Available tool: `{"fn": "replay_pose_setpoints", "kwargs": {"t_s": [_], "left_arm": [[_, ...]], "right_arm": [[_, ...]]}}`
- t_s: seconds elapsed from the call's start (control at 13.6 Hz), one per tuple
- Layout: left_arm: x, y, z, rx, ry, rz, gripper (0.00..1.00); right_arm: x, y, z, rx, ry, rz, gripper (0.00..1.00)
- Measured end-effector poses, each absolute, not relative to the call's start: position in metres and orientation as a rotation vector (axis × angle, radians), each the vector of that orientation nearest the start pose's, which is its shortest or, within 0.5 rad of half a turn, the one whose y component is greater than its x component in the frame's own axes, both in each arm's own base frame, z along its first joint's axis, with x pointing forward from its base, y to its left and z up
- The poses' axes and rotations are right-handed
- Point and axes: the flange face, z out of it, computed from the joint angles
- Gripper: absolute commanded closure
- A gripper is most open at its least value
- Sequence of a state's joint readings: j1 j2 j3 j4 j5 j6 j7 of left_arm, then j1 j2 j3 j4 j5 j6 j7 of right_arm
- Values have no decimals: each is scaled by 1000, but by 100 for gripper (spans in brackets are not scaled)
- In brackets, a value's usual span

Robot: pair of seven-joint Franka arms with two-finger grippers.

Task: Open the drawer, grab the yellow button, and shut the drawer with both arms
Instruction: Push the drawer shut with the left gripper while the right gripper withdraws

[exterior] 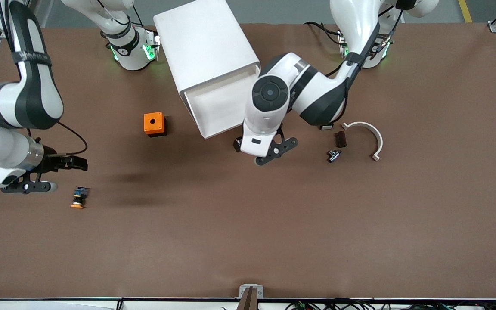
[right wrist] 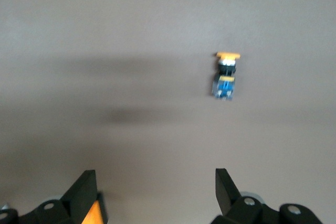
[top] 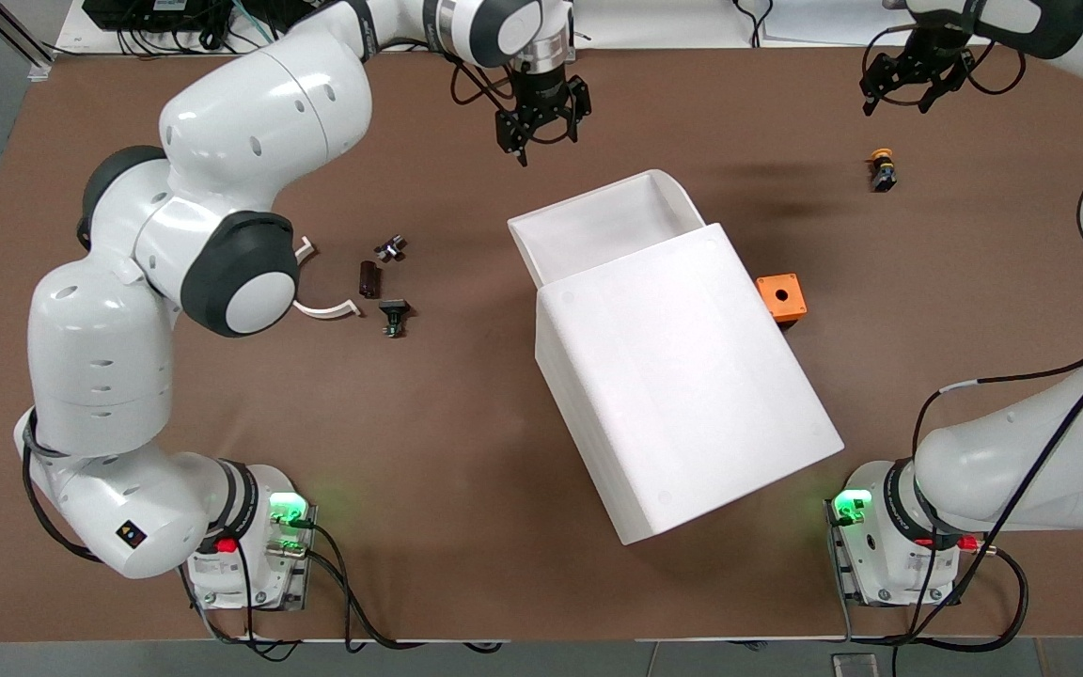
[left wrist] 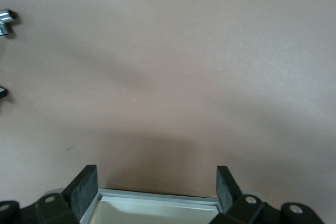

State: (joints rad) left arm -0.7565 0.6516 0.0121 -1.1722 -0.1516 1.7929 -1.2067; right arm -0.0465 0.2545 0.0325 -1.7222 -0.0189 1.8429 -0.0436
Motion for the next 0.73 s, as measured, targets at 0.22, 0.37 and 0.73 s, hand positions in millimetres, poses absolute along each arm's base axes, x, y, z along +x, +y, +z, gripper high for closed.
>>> {"fn": "replay_pose_setpoints", "kwargs": {"t_s": [0.22, 0.37, 0.73], "left_arm": [[508, -532, 405, -3096, -698, 155, 1], [504, -541, 402, -3110, -669, 77, 1], [509, -543, 389, -3136, -663, -8, 1]], "right_arm": [[610, 12, 467, -3144, -6, 295, 0], [613, 20, 483, -3151, 61, 265, 0], [621, 15, 514, -3129, 141, 182, 0]]}}
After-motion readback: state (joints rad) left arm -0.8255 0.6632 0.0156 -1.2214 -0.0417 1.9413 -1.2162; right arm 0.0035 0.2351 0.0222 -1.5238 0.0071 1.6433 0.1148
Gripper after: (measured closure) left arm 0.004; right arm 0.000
